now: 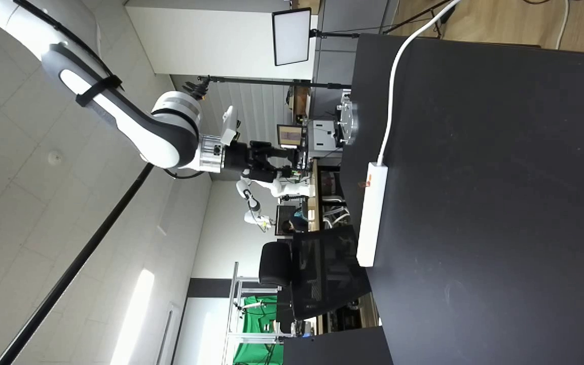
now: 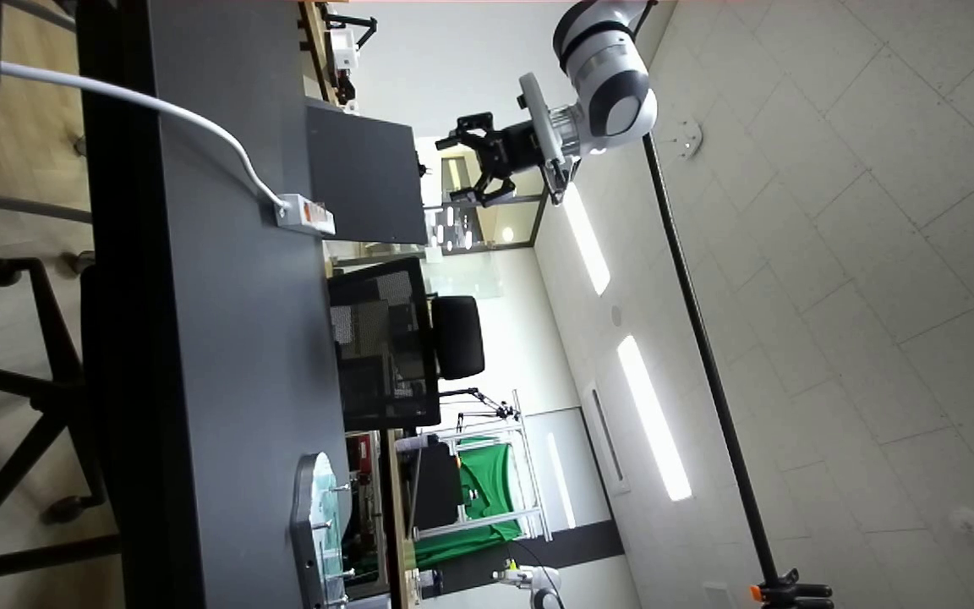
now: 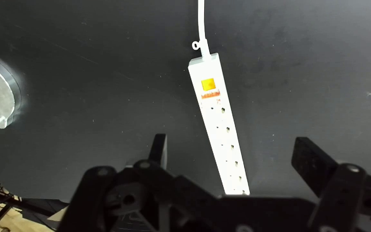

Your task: Turn on the extension cable

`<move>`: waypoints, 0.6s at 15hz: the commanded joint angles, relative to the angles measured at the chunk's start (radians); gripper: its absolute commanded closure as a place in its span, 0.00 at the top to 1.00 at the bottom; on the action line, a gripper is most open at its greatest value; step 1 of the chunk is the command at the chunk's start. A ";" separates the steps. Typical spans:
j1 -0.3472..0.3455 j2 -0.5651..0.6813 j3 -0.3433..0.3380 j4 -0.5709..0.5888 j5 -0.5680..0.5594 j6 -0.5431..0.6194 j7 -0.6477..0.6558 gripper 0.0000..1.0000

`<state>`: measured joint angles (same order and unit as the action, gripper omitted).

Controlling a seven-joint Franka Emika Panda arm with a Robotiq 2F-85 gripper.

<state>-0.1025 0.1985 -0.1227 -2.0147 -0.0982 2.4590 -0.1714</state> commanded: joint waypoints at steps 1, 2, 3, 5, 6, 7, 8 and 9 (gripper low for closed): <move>-0.012 0.041 0.014 0.029 -0.010 0.010 -0.052 1.00; -0.012 0.068 0.012 0.046 -0.024 0.020 -0.063 1.00; -0.012 0.095 0.009 0.061 -0.037 0.031 -0.073 0.75; -0.017 0.159 0.008 0.094 -0.054 0.056 -0.093 0.69; -0.019 0.195 0.006 0.112 -0.062 0.074 -0.098 0.60; -0.022 0.228 0.007 0.131 -0.068 0.084 -0.103 0.53; -0.025 0.260 0.008 0.149 -0.072 0.096 -0.105 0.45; -0.025 0.291 0.005 0.167 -0.080 0.102 -0.100 0.39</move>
<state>-0.1157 0.3924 -0.1196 -1.9366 -0.1497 2.5511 -0.2743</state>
